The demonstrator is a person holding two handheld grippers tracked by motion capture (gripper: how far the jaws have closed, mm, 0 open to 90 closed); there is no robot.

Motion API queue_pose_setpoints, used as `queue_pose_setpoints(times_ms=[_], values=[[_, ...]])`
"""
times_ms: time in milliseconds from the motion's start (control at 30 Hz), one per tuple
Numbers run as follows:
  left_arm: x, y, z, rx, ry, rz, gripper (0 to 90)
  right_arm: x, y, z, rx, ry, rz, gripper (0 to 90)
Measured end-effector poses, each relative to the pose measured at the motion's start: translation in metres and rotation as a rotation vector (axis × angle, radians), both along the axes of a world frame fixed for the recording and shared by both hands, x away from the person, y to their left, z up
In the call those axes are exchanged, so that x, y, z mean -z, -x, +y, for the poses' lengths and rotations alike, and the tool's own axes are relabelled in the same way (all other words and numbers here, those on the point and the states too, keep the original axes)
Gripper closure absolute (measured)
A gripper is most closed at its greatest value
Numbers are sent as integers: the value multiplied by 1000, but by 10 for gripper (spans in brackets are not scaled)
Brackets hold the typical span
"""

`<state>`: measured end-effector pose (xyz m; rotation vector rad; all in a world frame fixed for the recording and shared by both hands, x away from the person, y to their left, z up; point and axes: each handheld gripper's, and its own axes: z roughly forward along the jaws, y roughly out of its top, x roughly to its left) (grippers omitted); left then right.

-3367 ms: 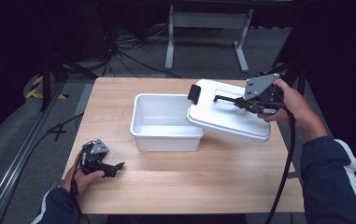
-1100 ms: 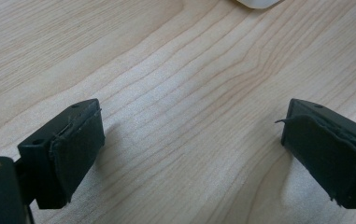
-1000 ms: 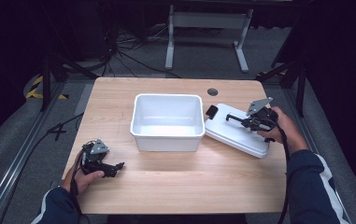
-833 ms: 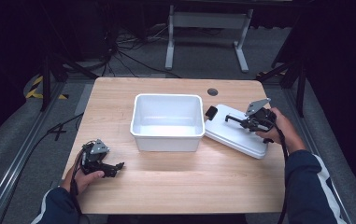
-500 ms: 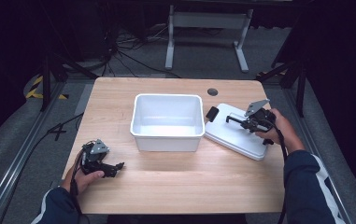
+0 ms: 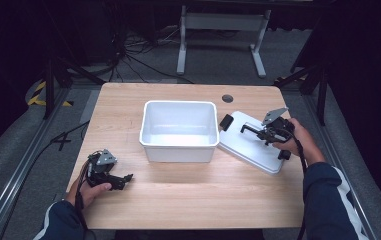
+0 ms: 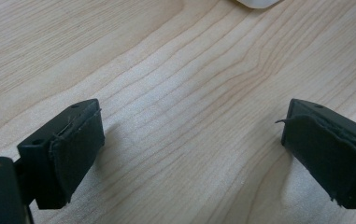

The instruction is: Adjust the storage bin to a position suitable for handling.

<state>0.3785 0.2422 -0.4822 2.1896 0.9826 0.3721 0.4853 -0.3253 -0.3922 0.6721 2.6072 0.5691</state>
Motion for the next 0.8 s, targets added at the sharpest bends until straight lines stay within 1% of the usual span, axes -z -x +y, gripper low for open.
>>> queue_pose_setpoints(times_ms=[167,300,467,567,667,733,767,800], values=[[0,0,0,0,0,0,62,-6,3,-1,5,-49,-23,788],[0,0,0,0,0,0,63,-11,7,-1,9,-55,-29,766],[0,0,0,1,0,0,62,-15,12,-3,32,-91,-54,727],[0,0,0,3,0,-2,62,-20,16,-5,35,-126,-62,693],[0,-1,0,3,-1,-3,61,-24,20,-7,44,-134,-64,644],[0,0,0,3,0,-1,61,-27,24,-9,40,-150,-66,628],[0,0,0,3,0,-1,61,-28,26,-9,47,-157,-68,607],[0,0,0,3,0,-1,61,-29,27,-10,52,-155,-78,581]])
